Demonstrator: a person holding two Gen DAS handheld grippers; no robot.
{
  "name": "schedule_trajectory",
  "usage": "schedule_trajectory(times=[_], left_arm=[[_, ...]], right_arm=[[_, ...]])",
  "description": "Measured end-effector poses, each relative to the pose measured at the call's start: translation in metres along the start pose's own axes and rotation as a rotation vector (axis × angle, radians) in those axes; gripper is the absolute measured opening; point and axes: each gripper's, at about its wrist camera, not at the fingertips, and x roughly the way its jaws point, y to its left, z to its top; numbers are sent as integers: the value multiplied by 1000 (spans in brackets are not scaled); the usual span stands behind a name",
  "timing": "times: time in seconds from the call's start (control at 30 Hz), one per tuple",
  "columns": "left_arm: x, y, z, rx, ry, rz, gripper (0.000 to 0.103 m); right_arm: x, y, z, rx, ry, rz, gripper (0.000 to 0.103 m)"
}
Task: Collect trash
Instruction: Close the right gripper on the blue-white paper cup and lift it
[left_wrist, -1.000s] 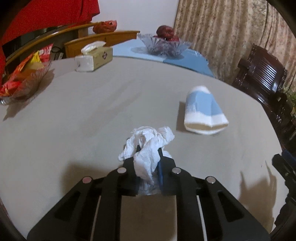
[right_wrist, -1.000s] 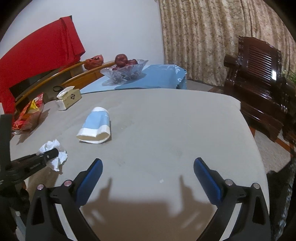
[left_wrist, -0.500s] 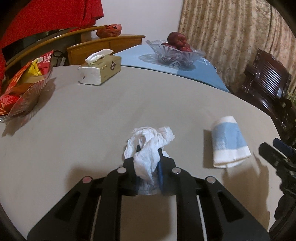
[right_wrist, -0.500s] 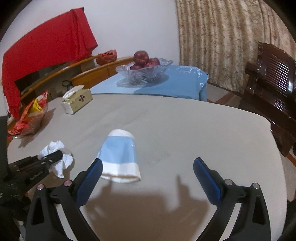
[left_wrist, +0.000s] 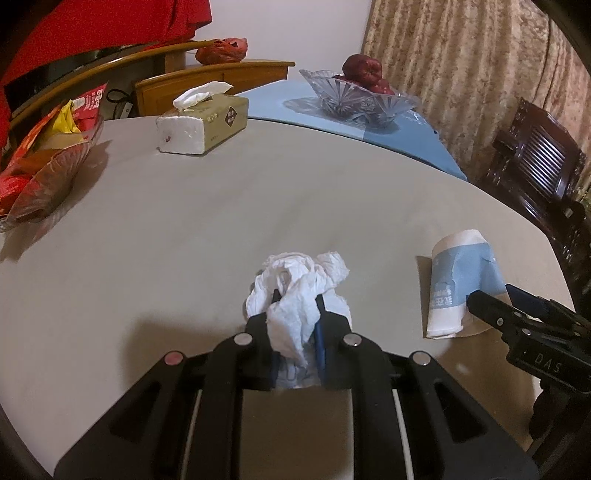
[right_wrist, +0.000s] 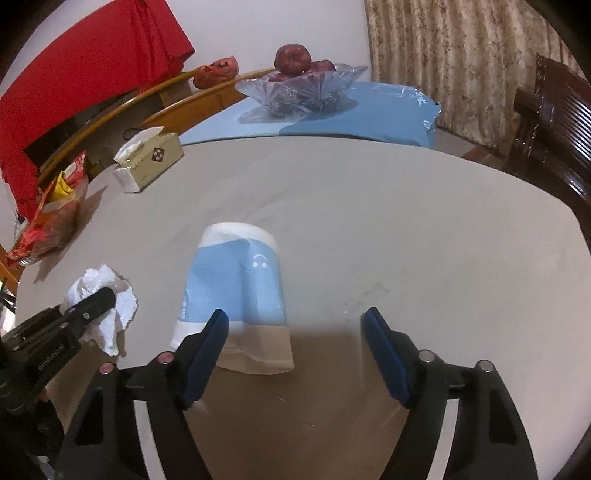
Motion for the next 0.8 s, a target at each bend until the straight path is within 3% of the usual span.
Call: schedule_trajectory(times=[0.07, 0.23, 0.43, 0.8], left_arm=[[0, 0, 0, 1, 1, 0, 15], [-1, -2, -2, 9, 7, -1, 15], [-7, -7, -1, 20, 8, -2, 15], [-40, -45, -7, 85, -23, -43, 15]], right_arm=[[0, 0, 0, 6, -2, 8, 68], [-2, 5, -4, 1, 2, 86, 23], [-12, 8, -5, 1, -7, 121, 13], [-71, -5, -13, -43, -98, 56, 13]])
